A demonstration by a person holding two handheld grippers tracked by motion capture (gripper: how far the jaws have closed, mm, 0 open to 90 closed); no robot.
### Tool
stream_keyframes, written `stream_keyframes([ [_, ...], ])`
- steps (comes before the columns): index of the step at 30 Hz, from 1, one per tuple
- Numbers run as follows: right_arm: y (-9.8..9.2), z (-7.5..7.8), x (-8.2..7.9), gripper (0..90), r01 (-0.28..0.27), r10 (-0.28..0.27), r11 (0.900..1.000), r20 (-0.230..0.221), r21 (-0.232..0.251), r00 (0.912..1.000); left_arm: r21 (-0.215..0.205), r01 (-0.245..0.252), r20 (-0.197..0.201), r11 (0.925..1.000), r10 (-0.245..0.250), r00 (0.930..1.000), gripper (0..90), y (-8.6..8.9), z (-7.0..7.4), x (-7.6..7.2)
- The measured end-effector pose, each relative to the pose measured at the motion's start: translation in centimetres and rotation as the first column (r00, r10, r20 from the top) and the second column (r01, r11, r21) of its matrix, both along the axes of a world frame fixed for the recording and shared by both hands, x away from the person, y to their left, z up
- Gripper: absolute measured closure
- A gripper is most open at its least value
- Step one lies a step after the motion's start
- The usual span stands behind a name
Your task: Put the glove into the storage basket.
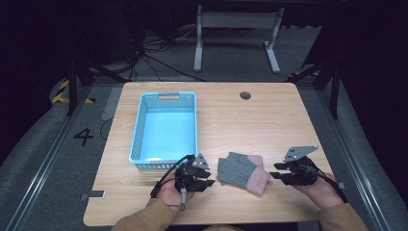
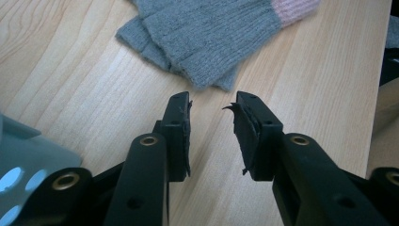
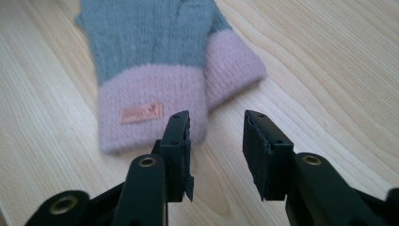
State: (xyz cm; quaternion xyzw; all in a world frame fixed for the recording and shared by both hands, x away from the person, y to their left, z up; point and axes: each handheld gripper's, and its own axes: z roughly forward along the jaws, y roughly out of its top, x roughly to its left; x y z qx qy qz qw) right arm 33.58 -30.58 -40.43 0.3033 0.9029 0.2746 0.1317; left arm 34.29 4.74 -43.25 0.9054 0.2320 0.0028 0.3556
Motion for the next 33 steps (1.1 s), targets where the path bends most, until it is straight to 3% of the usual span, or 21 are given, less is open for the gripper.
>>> stream_keyframes([
  [7, -0.3, -1.0, -0.3, 64.5, -0.005, 0.004, 1.0, -0.033, -0.031, 0.9994, 0.007, -0.019, -0.007, 0.9998, 0.019, 0.9998, 66.5, -0.2, -0.3, 0.3],
  [15, 0.2, -2.2, -0.2, 65.2, -0.03, 0.027, 0.998, -0.056, -0.059, 0.9981, 0.052, -0.015, 0.02, 0.9985, 0.014, 0.9997, 63.0, -1.0, -0.7, 0.2],
  [21, 0.4, -2.7, -0.1, 65.1, -0.036, 0.031, 0.997, -0.067, -0.062, 0.9972, 0.078, -0.006, 0.01, 0.9969, 0.005, 0.9999, 62.3, -1.6, -1.2, 0.5],
  [28, 0.4, -2.8, 0.0, 65.1, -0.029, 0.024, 0.998, -0.07, -0.06, 0.9972, 0.075, -0.018, -0.003, 0.997, 0.019, 0.9998, 63.3, -2.4, -1.6, 0.7],
  [33, 0.4, -2.8, 0.0, 65.2, -0.034, 0.031, 0.998, -0.065, -0.058, 0.9974, 0.111, -0.012, -0.031, 0.9937, 0.015, 0.9994, 64.7, -3.4, -1.8, 1.0],
])
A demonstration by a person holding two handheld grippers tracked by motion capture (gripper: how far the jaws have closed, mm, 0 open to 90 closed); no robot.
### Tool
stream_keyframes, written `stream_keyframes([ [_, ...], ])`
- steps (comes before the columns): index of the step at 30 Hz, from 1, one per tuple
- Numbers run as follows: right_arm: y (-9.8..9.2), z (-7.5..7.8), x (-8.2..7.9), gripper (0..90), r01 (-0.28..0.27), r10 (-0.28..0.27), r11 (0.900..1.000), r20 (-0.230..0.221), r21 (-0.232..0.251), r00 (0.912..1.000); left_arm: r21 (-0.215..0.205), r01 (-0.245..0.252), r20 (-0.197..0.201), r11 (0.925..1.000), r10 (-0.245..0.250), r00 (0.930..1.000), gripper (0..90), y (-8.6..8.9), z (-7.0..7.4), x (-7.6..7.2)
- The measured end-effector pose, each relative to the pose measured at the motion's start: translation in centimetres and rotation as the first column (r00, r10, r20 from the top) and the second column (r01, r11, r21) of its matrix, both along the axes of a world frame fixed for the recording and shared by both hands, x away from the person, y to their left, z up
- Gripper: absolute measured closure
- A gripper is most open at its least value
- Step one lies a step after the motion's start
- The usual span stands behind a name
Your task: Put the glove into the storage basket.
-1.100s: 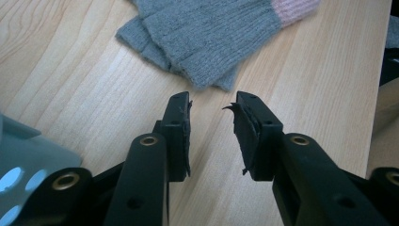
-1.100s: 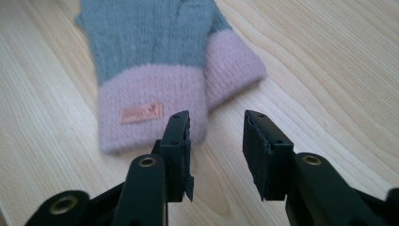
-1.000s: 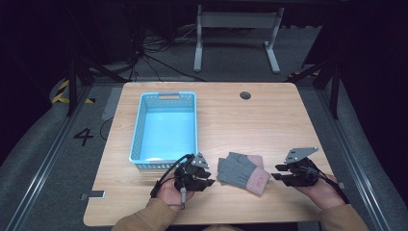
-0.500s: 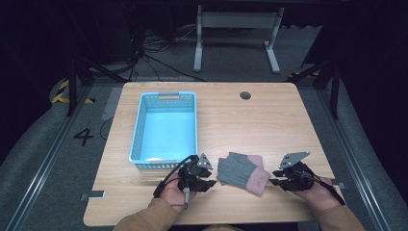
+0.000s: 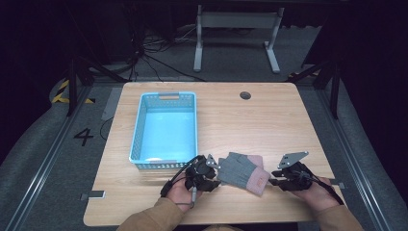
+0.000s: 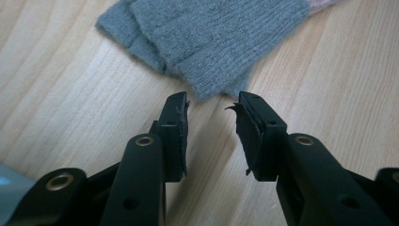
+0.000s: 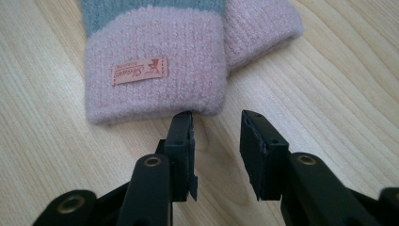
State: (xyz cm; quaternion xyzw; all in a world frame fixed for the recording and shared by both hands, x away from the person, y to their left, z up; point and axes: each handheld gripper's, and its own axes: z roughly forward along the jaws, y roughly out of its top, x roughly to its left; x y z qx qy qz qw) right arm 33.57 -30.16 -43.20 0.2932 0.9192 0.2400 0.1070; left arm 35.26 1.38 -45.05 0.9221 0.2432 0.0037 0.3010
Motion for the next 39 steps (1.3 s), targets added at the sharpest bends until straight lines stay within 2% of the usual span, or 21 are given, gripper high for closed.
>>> stream_keyframes([
  [3, 0.0, 0.0, 0.0, 65.2, -0.001, 0.001, 1.0, 0.001, 0.001, 1.0, 0.017, 0.002, -0.009, 0.9999, -0.002, 1.0, 65.1, -0.1, 0.1, 0.1],
  [7, 0.1, -0.1, 0.0, 65.6, -0.002, 0.002, 1.0, -0.002, -0.003, 1.0, 0.002, -0.001, -0.03, 1.0, 0.001, 0.9996, 66.9, -0.2, 0.1, 0.3],
  [10, 0.2, -0.1, 0.0, 66.3, -0.004, 0.004, 1.0, -0.001, -0.002, 1.0, 0.015, 0.006, -0.037, 0.9999, -0.006, 0.9993, 68.3, -0.6, 0.2, 0.4],
  [15, 0.4, -0.2, 0.0, 68.6, -0.013, 0.013, 1.0, 0.007, -0.008, 0.9999, 0.033, 0.019, -0.026, 0.9993, -0.018, 0.9995, 68.7, -0.9, 0.3, 0.4],
  [20, 0.6, -0.2, -0.1, 71.6, -0.023, 0.023, 1.0, 0.013, -0.014, 0.9996, 0.052, 0.021, -0.006, 0.9984, -0.02, 0.9998, 72.7, -1.1, 0.4, 0.2],
  [26, 0.8, -0.2, -0.1, 75.5, -0.011, 0.012, 1.0, 0.013, -0.015, 0.9998, 0.069, 0.027, 0.001, 0.9973, -0.028, 0.9996, 84.8, -1.3, 0.5, 0.2],
  [27, 0.8, -0.2, -0.2, 78.8, -0.01, 0.01, 1.0, 0.018, -0.015, 0.9998, 0.07, 0.028, 0.008, 0.9971, -0.029, 0.9996, 86.6, -1.3, 0.6, 0.1],
  [29, 0.8, -0.1, -0.2, 81.2, -0.003, 0.004, 1.0, 0.022, -0.014, 0.9998, 0.072, 0.031, 0.013, 0.9969, -0.032, 0.9994, 87.1, -1.3, 0.7, 0.1],
  [31, 0.9, 0.2, -0.3, 85.7, 0.006, -0.006, 1.0, 0.035, -0.014, 0.9994, 0.066, 0.034, 0.004, 0.9972, -0.034, 0.9994, 88.3, -1.3, 0.9, 0.0],
  [36, 0.7, 1.1, -0.5, 86.4, 0.028, -0.029, 1.0, 0.047, 0.013, 0.9985, 0.047, 0.042, 0.002, 0.998, -0.042, 0.9991, 88.8, -1.1, 1.4, -0.3],
  [37, 0.7, 1.5, -0.6, 86.5, 0.033, -0.035, 0.999, 0.065, 0.032, 0.9973, 0.029, 0.042, 0.014, 0.9987, -0.043, 0.999, 88.8, -0.9, 1.7, -0.5],
  [39, 0.7, 1.9, -0.7, 86.6, 0.042, -0.044, 0.999, 0.082, 0.034, 0.9956, 0.019, 0.045, 0.022, 0.9988, -0.045, 0.9987, 88.9, -0.8, 2.1, -0.7],
])
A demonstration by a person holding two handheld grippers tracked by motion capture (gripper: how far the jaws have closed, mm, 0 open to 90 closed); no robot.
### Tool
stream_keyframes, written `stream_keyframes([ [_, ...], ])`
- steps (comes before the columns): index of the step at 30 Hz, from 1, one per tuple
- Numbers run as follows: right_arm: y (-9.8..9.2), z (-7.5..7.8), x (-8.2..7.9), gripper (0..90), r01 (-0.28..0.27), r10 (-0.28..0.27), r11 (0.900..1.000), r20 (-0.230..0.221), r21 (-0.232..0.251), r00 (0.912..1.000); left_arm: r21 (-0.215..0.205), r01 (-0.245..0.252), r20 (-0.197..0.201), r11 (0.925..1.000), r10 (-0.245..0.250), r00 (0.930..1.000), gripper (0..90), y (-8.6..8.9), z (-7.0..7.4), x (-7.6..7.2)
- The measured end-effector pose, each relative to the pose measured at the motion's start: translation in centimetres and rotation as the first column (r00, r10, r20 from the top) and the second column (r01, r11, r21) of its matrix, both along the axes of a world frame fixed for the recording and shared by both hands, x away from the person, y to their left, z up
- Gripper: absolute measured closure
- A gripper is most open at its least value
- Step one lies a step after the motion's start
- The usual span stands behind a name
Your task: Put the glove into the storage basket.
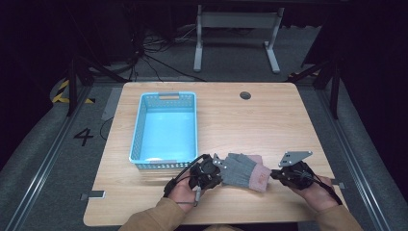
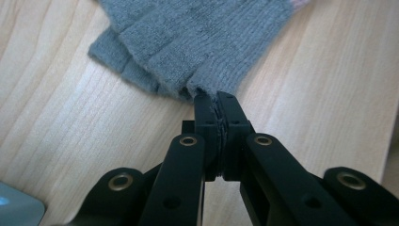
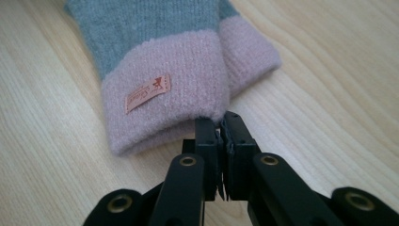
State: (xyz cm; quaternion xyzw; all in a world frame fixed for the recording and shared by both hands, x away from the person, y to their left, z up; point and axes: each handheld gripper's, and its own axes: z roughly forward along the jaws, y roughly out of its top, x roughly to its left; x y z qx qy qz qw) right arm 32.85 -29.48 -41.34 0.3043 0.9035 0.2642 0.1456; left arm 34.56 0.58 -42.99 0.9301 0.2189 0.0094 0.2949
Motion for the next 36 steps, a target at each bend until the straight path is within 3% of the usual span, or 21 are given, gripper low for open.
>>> stream_keyframes([
  [8, -0.1, 1.2, 0.7, 86.8, 0.039, -0.042, 0.998, 0.058, 0.039, 0.9975, -0.038, -0.004, 0.013, 0.9993, 0.004, 0.9999, 88.9, 0.3, 0.7, -0.6],
  [16, 0.2, 1.2, 2.3, 86.9, 0.06, -0.066, 0.995, 0.078, 0.079, 0.9948, -0.035, 0.004, 0.013, 0.9994, -0.004, 0.9999, 88.9, 0.2, 0.7, -0.8],
  [25, 0.8, 0.5, 4.1, 86.9, 0.082, -0.087, 0.993, 0.052, 0.08, 0.9949, -0.033, 0.012, -0.002, 0.9994, -0.012, 0.9999, 88.9, -0.2, 0.3, -0.5],
  [36, 1.0, -1.2, 5.2, 86.8, 0.106, -0.106, 0.993, -0.001, 0.052, 0.9944, 0.009, 0.033, -0.049, 0.9994, -0.033, 0.9982, 88.6, -0.8, -0.8, -0.1],
])
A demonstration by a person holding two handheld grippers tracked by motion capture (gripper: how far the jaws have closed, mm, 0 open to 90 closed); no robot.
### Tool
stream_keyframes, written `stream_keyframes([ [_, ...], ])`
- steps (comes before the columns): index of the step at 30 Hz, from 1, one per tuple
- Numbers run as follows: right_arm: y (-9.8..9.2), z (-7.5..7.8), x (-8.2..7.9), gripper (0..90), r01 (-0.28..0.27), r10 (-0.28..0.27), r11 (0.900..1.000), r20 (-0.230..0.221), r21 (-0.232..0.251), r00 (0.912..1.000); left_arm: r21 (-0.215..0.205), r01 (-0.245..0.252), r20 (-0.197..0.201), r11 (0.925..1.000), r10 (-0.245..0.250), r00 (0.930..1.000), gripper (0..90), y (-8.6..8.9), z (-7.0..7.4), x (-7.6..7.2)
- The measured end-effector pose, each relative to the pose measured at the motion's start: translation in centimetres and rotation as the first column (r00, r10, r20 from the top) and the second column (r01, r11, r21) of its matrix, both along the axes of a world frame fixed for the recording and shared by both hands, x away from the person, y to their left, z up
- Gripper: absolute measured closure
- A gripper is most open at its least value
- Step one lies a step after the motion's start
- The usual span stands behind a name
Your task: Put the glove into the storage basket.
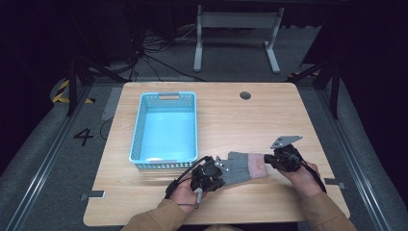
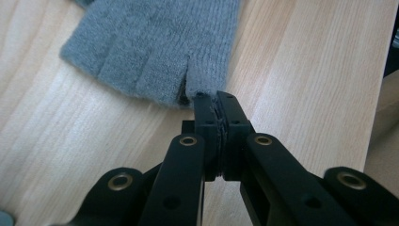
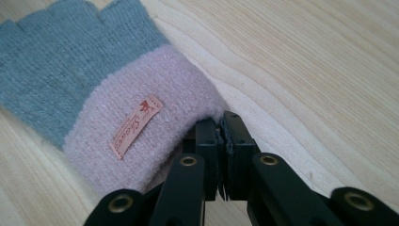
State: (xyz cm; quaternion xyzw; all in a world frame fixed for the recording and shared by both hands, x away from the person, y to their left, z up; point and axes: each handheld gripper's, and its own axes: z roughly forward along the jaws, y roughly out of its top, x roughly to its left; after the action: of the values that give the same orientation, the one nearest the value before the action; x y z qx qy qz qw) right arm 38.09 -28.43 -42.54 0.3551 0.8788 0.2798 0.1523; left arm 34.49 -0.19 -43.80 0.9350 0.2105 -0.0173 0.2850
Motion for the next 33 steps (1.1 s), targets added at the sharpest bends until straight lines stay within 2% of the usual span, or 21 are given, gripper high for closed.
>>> stream_keyframes([
  [10, 0.3, -0.7, 0.3, 86.1, 0.024, -0.024, 1.0, 0.0, -0.006, 0.9997, 0.012, 0.004, -0.017, 0.9999, -0.004, 0.9998, 88.1, -0.2, -0.4, 0.0],
  [13, 0.3, -0.7, 0.3, 83.4, 0.028, -0.028, 1.0, 0.006, -0.008, 0.9996, 0.011, 0.007, -0.015, 0.9999, -0.007, 0.9999, 87.6, -0.1, -0.4, 0.1],
  [15, 0.2, -0.8, 0.3, 76.4, 0.05, -0.049, 0.999, 0.038, -0.009, 0.9981, -0.001, 0.003, -0.014, 1.0, -0.003, 0.9999, 86.4, 0.0, -0.3, 0.0],
  [17, 0.0, -0.7, 0.2, 75.6, 0.062, -0.061, 0.998, 0.042, -0.009, 0.9972, -0.009, 0.004, -0.006, 0.9999, -0.004, 1.0, 83.8, 0.1, -0.1, -0.1],
  [19, -0.4, -0.5, 0.1, 71.6, 0.084, -0.083, 0.996, 0.061, -0.009, 0.9947, -0.039, 0.001, -0.001, 0.9992, -0.001, 1.0, 75.6, 0.4, 0.1, -0.2],
  [20, -0.4, -0.5, 0.1, 71.6, 0.084, -0.083, 0.996, 0.061, -0.009, 0.9947, -0.039, 0.001, -0.001, 0.9992, -0.001, 1.0, 71.5, 0.4, 0.1, -0.2],
  [21, -0.6, -0.4, 0.1, 67.4, 0.083, -0.083, 0.997, 0.064, 0.003, 0.9945, -0.04, -0.003, 0.004, 0.9992, 0.003, 1.0, 71.5, 0.5, 0.2, -0.2],
  [22, -0.8, -0.2, 0.0, 65.0, 0.083, -0.084, 0.996, 0.086, 0.023, 0.9927, -0.054, -0.002, 0.016, 0.9986, 0.002, 0.9999, 68.6, 0.6, 0.3, -0.3],
  [25, -1.0, 0.1, -0.1, 62.3, 0.083, -0.085, 0.996, 0.095, 0.028, 0.9919, -0.067, 0.0, 0.023, 0.9978, 0.002, 0.9997, 65.5, 0.8, 0.7, -0.4],
  [26, -1.3, 0.4, -0.3, 61.8, 0.086, -0.091, 0.995, 0.096, 0.049, 0.9913, -0.08, 0.001, 0.043, 0.9968, 0.002, 0.9991, 64.7, 0.9, 1.1, -0.5],
  [29, -1.6, 0.6, -0.4, 60.4, 0.09, -0.097, 0.993, 0.092, 0.074, 0.9911, -0.092, -0.007, 0.053, 0.9958, 0.012, 0.9985, 60.5, 1.0, 1.4, -0.7],
  [30, -1.9, 0.9, -0.4, 57.8, 0.092, -0.101, 0.989, 0.074, 0.111, 0.9922, -0.109, -0.011, 0.065, 0.994, 0.018, 0.9977, 59.0, 1.0, 1.8, -0.7],
  [31, -1.9, 0.9, -0.4, 57.8, 0.092, -0.101, 0.989, 0.074, 0.111, 0.9922, -0.109, -0.011, 0.065, 0.994, 0.018, 0.9977, 57.8, 1.0, 1.8, -0.7],
  [33, -2.5, 1.2, -0.6, 55.8, 0.094, -0.103, 0.983, 0.045, 0.159, 0.9937, -0.123, -0.014, 0.061, 0.9923, 0.022, 0.9979, 53.8, 0.8, 2.3, -0.6],
])
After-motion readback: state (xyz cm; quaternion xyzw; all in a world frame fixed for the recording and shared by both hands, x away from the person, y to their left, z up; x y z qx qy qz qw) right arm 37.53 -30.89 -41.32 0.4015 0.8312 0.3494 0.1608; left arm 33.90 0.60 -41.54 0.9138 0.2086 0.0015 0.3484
